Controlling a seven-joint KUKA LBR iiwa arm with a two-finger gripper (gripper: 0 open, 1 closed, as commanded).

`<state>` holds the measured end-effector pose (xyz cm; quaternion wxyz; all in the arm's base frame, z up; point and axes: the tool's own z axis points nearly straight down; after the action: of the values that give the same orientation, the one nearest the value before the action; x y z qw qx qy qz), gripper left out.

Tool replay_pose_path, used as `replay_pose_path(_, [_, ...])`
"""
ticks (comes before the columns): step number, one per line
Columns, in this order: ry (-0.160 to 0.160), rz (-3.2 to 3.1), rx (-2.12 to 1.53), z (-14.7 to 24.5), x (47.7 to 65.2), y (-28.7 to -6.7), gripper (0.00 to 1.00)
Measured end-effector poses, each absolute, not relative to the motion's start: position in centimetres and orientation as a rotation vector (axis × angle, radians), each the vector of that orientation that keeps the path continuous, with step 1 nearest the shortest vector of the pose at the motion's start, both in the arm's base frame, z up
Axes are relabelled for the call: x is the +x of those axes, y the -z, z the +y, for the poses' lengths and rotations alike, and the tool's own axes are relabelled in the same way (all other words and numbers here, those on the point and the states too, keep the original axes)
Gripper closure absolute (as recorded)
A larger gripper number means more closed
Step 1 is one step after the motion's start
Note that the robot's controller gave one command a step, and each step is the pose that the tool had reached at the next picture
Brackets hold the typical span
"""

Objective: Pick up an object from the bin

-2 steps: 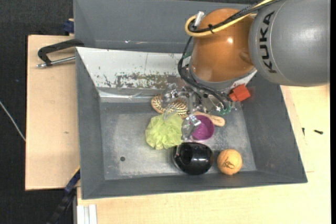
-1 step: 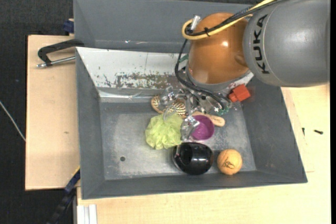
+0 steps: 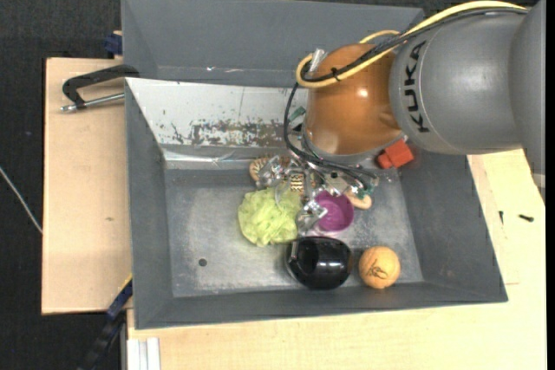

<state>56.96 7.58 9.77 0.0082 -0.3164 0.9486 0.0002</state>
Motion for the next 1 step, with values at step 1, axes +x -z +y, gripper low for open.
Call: replay_pose_path(1, [0.005,2.805,-1.38,7.96,57.19,-7.66,1.0])
